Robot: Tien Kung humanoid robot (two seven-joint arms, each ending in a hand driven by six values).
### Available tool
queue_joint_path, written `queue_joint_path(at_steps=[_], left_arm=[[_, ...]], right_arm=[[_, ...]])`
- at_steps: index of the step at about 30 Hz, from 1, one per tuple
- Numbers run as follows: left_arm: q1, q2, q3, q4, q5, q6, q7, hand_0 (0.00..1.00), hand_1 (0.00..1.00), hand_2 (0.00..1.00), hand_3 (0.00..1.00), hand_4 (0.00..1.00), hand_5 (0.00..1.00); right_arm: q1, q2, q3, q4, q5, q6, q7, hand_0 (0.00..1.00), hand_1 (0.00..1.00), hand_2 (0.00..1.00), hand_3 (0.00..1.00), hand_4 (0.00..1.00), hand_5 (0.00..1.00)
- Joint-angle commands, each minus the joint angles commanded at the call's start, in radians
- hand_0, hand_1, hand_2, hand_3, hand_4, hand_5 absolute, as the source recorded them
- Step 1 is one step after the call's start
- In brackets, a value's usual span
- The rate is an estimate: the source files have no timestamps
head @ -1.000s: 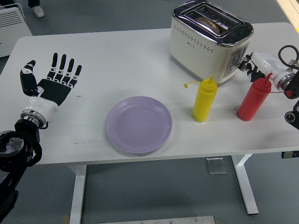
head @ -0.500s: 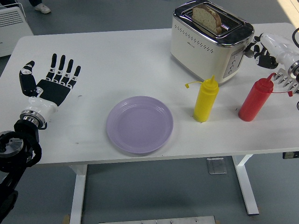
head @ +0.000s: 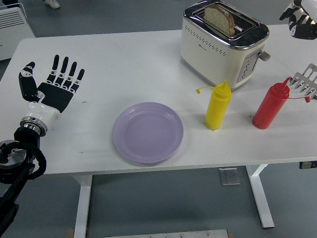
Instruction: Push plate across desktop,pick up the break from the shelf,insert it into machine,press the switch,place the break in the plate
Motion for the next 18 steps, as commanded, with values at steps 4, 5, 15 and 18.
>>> queue_joint_path(at_steps=[4, 5, 15, 18], left_arm=[[0.001, 0.005, 0.001, 0.000, 0.005, 0.003, -0.003, 0.818, 0.758, 0.730, 0.703, 0.613, 0.998], [0.001, 0.006, 0.002, 0.000, 0.005, 0.003, -0.003, 0.818, 0.758, 0.730, 0.703, 0.613, 0.998], [-0.009, 0.014, 0.020, 0.002, 0.006, 0.005, -0.007, 0.820, 0.759, 0.730, 0.702, 0.615, 0.998], [-0.011, 0.016, 0.024, 0.002, 0.005, 0.005, -0.008, 0.819, 0.758, 0.730, 0.702, 0.615, 0.998]], right_arm=[[0.081, 0.010, -0.064, -0.018, 0.059, -0.003, -0.043, 0.533, 0.578, 0.596, 0.659, 0.596, 0.017], [0.101, 0.015, -0.081, -0.025, 0.073, -0.004, -0.056, 0.533, 0.578, 0.596, 0.659, 0.596, 0.017], [0.323, 0.139, -0.266, -0.194, 0.207, -0.013, -0.132, 0.677, 0.695, 0.684, 0.746, 0.670, 0.002], [0.391, 0.185, -0.316, -0.253, 0.257, -0.015, -0.139, 0.675, 0.695, 0.689, 0.746, 0.680, 0.007]])
